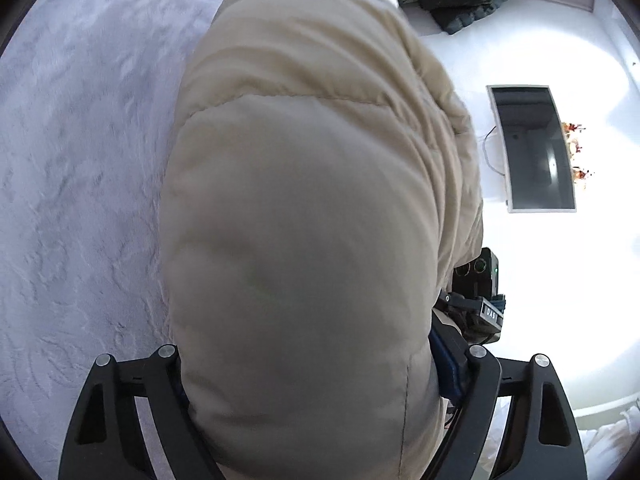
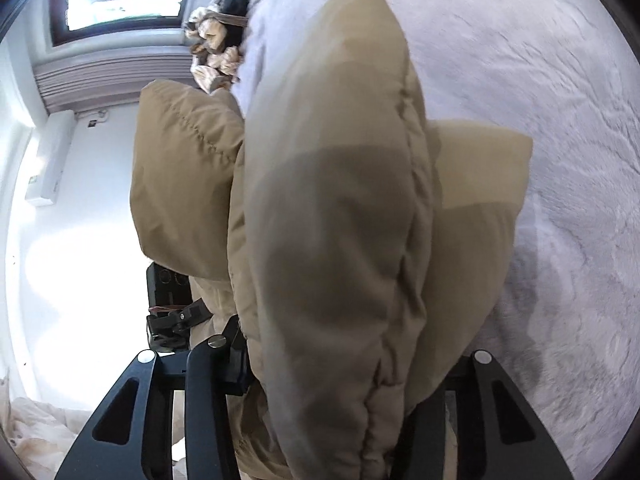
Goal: Fold large clothes
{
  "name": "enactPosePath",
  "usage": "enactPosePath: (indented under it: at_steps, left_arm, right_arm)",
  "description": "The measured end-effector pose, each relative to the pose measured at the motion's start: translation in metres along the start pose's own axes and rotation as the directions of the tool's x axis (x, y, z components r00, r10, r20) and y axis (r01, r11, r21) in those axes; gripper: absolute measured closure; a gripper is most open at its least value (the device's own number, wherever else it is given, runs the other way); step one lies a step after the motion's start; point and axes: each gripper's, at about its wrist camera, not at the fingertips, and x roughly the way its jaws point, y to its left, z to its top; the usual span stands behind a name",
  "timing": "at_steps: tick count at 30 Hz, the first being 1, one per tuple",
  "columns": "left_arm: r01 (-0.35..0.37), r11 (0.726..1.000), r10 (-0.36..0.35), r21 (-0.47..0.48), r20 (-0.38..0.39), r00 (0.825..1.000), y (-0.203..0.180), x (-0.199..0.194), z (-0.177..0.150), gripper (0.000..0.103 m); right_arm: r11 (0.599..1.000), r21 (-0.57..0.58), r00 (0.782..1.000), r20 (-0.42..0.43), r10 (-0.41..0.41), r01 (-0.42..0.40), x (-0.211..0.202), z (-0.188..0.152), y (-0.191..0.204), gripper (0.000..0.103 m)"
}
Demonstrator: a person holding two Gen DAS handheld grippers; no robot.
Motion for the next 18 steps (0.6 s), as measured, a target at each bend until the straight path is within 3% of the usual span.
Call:
enactPosePath:
  at_steps: [9,18]
  left_arm:
    - [0.02,0.999,-0.022,0.027,0.074,0.997,0.016,-0.075,0.023,0.016]
    - [-0.048,0.999,0.045,0.012,0.149,0.988,0.093,-0.181,0.12,0.016]
  right_arm:
    - [0.995,-0.102,1.0,0.021,-0.003,0.005,0.052,0.015,0.059,0.055]
    - [0.991,-0.135,1.0,0.013,0.012,-0.01,0.162,0.047,0.099,0.055]
